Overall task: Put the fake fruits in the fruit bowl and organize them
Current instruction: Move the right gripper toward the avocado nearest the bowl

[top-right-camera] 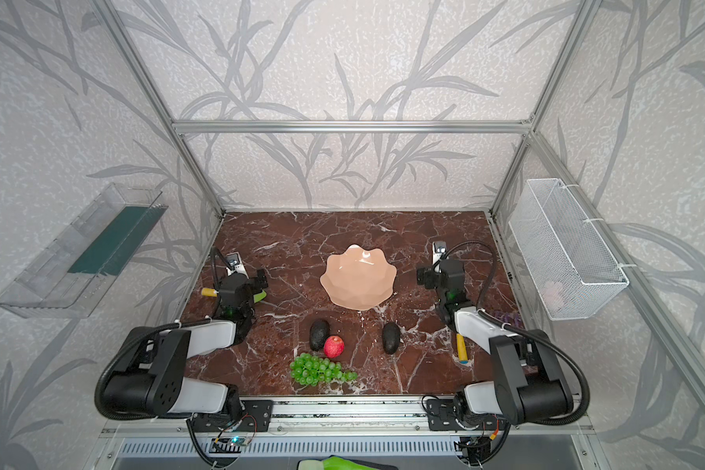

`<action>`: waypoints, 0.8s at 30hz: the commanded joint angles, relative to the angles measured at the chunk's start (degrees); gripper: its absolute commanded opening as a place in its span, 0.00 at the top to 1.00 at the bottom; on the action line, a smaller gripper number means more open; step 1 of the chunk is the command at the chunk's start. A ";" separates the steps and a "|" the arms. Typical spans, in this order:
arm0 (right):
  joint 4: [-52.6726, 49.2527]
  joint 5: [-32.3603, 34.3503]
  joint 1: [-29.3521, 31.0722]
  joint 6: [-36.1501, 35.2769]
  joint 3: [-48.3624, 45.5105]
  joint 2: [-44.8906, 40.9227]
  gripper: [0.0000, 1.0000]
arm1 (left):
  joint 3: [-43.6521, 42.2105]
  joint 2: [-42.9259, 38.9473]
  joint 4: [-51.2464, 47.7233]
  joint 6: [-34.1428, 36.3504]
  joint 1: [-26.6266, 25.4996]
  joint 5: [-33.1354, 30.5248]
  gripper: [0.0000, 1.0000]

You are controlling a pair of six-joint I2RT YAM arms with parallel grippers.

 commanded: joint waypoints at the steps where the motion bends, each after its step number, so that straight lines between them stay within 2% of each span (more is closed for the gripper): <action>1: -21.10 2.73 0.14 19.25 6.34 -7.08 0.01 | 6.33 -7.11 -17.96 -7.44 -1.25 -3.18 0.02; 2: -20.79 -0.50 -0.55 21.09 4.96 -8.64 0.01 | 7.70 -9.14 -22.36 -11.54 -1.28 -1.40 0.02; 4: -13.70 -12.40 -2.31 20.70 -0.01 -11.60 0.01 | 9.09 -12.66 -27.70 -18.40 -1.24 3.50 0.01; 6: -15.76 -17.18 -2.24 20.71 -0.59 -14.47 0.01 | 8.69 -16.21 -29.00 -23.41 -1.24 9.40 0.01; 8: -23.86 -17.64 -0.93 21.46 1.81 -16.44 0.02 | 6.52 -19.59 -26.34 -25.75 -1.19 15.05 0.01; 11: -36.55 -15.33 4.79 21.15 5.10 -18.70 0.02 | 4.37 -24.03 -23.48 -29.13 -1.21 20.49 0.02; 14: -46.90 -8.05 13.23 22.94 6.07 -20.13 0.05 | 8.70 -25.60 -32.76 -30.93 -1.30 24.14 0.06; 15: -49.47 -6.38 15.90 24.35 6.02 -20.15 0.07 | 10.38 -25.59 -35.72 -29.30 -1.34 25.91 0.07; 18: -53.24 -3.84 22.73 28.43 4.83 -19.09 0.09 | 14.48 -25.51 -44.41 -28.96 -1.38 27.77 0.08; 22: -54.76 1.79 31.18 33.28 2.97 -16.48 0.10 | 17.03 -26.17 -50.12 -28.63 -1.63 28.87 0.09; 24: -54.28 1.06 33.69 36.85 1.91 -14.59 0.10 | 18.43 -26.42 -53.64 -28.68 -1.68 29.44 0.10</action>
